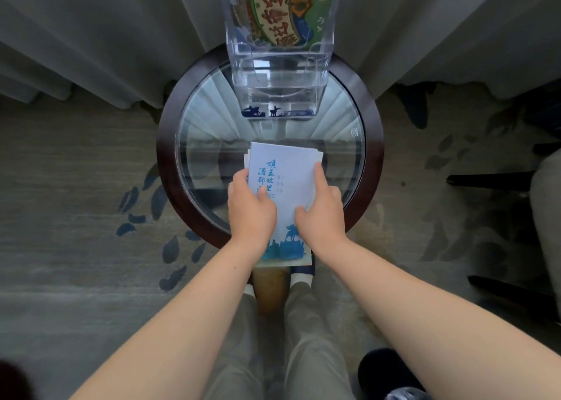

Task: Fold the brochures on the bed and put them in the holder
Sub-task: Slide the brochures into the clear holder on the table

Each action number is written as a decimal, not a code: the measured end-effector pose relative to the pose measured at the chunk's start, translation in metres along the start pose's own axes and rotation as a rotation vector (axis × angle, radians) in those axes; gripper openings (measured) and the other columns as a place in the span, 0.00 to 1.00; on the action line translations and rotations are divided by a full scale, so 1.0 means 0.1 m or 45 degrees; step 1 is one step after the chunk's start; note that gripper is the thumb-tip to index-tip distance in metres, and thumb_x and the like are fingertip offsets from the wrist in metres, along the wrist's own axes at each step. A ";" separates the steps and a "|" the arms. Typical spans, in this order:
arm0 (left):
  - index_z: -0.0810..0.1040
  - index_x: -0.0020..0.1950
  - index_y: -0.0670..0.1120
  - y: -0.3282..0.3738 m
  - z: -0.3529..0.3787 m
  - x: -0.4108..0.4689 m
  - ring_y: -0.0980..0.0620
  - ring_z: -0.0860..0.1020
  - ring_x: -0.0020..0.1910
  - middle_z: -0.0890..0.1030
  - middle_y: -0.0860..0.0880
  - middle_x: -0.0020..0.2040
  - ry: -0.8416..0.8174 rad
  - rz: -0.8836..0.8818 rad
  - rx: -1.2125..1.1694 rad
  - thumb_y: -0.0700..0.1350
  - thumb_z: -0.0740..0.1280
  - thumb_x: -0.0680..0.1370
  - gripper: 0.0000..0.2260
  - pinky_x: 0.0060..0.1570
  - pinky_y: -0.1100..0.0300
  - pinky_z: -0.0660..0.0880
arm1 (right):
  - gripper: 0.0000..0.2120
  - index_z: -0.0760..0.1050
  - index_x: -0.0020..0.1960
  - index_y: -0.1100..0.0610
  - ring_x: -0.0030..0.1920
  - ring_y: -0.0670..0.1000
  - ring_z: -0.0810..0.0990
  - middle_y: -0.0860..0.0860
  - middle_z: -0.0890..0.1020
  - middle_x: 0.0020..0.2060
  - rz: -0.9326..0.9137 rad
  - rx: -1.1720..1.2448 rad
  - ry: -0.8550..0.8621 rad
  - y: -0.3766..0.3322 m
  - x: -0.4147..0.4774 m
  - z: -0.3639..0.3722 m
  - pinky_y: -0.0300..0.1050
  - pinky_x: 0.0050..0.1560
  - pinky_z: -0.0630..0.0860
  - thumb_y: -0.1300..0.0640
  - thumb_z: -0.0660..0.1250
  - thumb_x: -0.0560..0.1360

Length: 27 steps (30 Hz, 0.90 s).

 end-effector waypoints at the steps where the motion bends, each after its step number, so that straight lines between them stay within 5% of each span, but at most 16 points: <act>1: 0.67 0.73 0.45 0.07 0.00 0.00 0.49 0.76 0.62 0.75 0.46 0.66 0.002 0.019 -0.004 0.39 0.62 0.83 0.18 0.55 0.58 0.71 | 0.46 0.43 0.84 0.41 0.49 0.48 0.69 0.50 0.65 0.58 -0.023 0.024 0.014 -0.04 -0.01 -0.03 0.37 0.48 0.66 0.62 0.66 0.76; 7: 0.66 0.74 0.49 0.71 -0.17 0.14 0.49 0.76 0.62 0.77 0.48 0.64 0.042 0.302 -0.032 0.38 0.63 0.80 0.22 0.58 0.54 0.74 | 0.52 0.33 0.80 0.34 0.53 0.50 0.74 0.49 0.63 0.58 -0.181 0.089 0.140 -0.51 0.09 -0.41 0.44 0.57 0.76 0.62 0.67 0.77; 12: 0.53 0.82 0.57 1.34 -0.50 0.19 0.52 0.71 0.71 0.71 0.50 0.74 0.085 0.541 -0.096 0.38 0.69 0.79 0.38 0.68 0.50 0.73 | 0.57 0.27 0.77 0.32 0.44 0.47 0.72 0.48 0.62 0.54 -0.449 0.023 0.254 -1.20 0.23 -0.98 0.39 0.44 0.70 0.60 0.71 0.77; 14: 0.46 0.83 0.59 1.66 -0.65 0.24 0.51 0.71 0.70 0.70 0.49 0.73 0.112 0.672 -0.078 0.38 0.70 0.79 0.43 0.64 0.56 0.73 | 0.58 0.28 0.79 0.35 0.41 0.46 0.72 0.48 0.62 0.54 -0.567 0.007 0.316 -1.53 0.27 -1.21 0.37 0.39 0.70 0.62 0.72 0.76; 17: 0.46 0.83 0.57 2.15 -0.88 0.34 0.49 0.74 0.67 0.72 0.44 0.72 0.167 0.867 -0.103 0.36 0.71 0.77 0.45 0.59 0.65 0.74 | 0.56 0.32 0.81 0.39 0.45 0.51 0.75 0.50 0.64 0.55 -0.737 0.023 0.449 -1.97 0.32 -1.53 0.43 0.48 0.78 0.65 0.71 0.76; 21: 0.47 0.83 0.52 2.66 -1.08 0.48 0.43 0.78 0.64 0.74 0.39 0.70 0.188 1.039 -0.196 0.35 0.68 0.75 0.43 0.59 0.54 0.81 | 0.51 0.40 0.83 0.42 0.45 0.54 0.76 0.52 0.66 0.54 -0.836 0.064 0.636 -2.38 0.34 -1.87 0.47 0.50 0.80 0.66 0.69 0.75; 27: 0.43 0.82 0.41 2.83 -1.15 0.62 0.43 0.73 0.70 0.60 0.40 0.81 0.178 1.163 -0.165 0.32 0.65 0.76 0.42 0.62 0.63 0.78 | 0.48 0.48 0.84 0.46 0.46 0.57 0.74 0.55 0.67 0.54 -0.863 0.056 0.638 -2.61 0.37 -1.94 0.55 0.50 0.81 0.73 0.64 0.74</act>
Point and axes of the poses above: each hand's wrist, its own x-axis towards the middle knuckle, its own z-axis out of the palm, y = z × x, the point moved 9 cm from there along x, towards the middle knuckle
